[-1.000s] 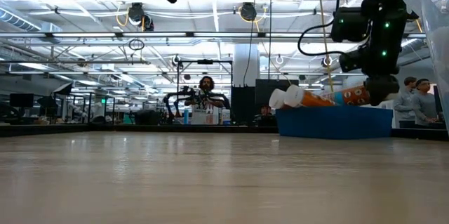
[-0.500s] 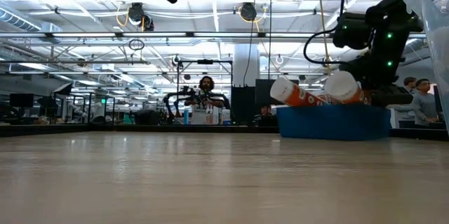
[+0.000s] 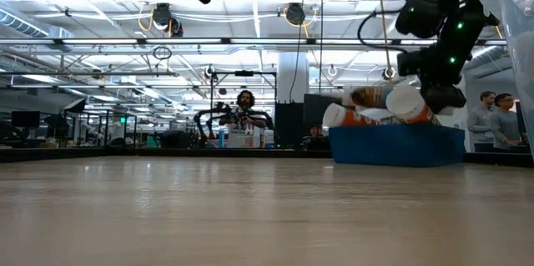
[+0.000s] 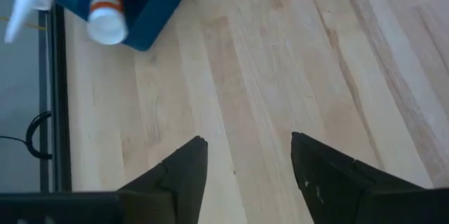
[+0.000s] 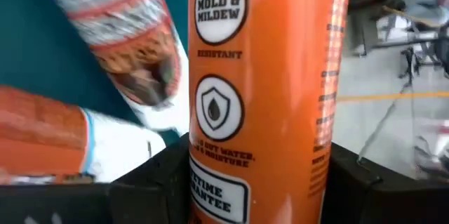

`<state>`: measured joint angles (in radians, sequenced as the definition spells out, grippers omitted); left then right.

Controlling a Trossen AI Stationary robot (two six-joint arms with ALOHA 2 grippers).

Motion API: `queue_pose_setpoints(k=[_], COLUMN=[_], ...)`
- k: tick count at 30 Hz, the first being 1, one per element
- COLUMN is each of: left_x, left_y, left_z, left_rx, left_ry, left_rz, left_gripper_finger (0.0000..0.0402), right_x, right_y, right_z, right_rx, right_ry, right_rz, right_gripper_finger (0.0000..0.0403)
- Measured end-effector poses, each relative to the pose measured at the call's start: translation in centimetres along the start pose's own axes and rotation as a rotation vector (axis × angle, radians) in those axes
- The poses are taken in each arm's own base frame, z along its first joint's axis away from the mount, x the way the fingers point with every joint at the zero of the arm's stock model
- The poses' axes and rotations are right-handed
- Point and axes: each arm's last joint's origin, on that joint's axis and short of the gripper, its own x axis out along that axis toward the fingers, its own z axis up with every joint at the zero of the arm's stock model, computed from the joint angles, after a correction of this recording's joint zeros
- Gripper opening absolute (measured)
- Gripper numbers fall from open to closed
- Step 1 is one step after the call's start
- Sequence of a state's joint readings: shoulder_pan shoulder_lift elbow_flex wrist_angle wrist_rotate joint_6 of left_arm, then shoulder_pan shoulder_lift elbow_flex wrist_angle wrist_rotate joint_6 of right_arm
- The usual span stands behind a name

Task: Pick & place silicon tubes, Sealant and Lysol wipes
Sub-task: Put the orange sealant into the blue bin

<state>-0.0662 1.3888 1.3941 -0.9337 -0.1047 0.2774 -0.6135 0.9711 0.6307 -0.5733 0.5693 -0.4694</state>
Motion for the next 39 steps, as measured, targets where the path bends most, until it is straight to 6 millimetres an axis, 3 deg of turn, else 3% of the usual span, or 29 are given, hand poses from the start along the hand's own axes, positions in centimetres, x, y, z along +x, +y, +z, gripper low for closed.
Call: queue_pose_setpoints(k=[3, 7, 11, 26, 35, 37, 39], left_x=[0.0, 0.0, 0.1, 0.1, 0.2, 0.2, 0.2], left_y=[0.0, 0.3, 0.8, 1.7, 1.7, 1.7, 1.7], left_z=[0.0, -0.1, -0.2, -0.5, -0.5, -0.5, -0.5], left_rx=[0.002, -0.005, -0.021, -0.077, -0.073, -0.073, -0.073], left_ry=[0.0, 0.002, 0.006, 0.012, 0.012, 0.012, 0.012], left_rz=[0.0, 0.005, 0.015, 0.036, 0.035, 0.034, 0.035], left_gripper_finger=[0.0213, 0.022, 0.0218, 0.0199, 0.0217, 0.022, 0.022], right_x=[-1.1, -2.6, -3.3, 1.4, 1.5, 1.3, 1.1], right_y=[-0.4, -0.6, -1.7, -0.8, -0.8, -0.9, -1.0], right_z=[0.1, 0.1, 0.0, 0.3, 0.5, 0.4, 0.3], right_rx=[-0.042, -0.223, -0.216, -0.345, -0.245, -0.195, -0.138], right_ry=[-0.114, -0.356, -0.454, -0.27, -0.253, -0.245, -0.237], right_rz=[0.074, 0.217, 0.3, 0.445, 0.453, 0.448, 0.436], right_gripper_finger=[0.0204, 0.0204, 0.0204, 0.0204, 0.0204, 0.0231, 0.0282])
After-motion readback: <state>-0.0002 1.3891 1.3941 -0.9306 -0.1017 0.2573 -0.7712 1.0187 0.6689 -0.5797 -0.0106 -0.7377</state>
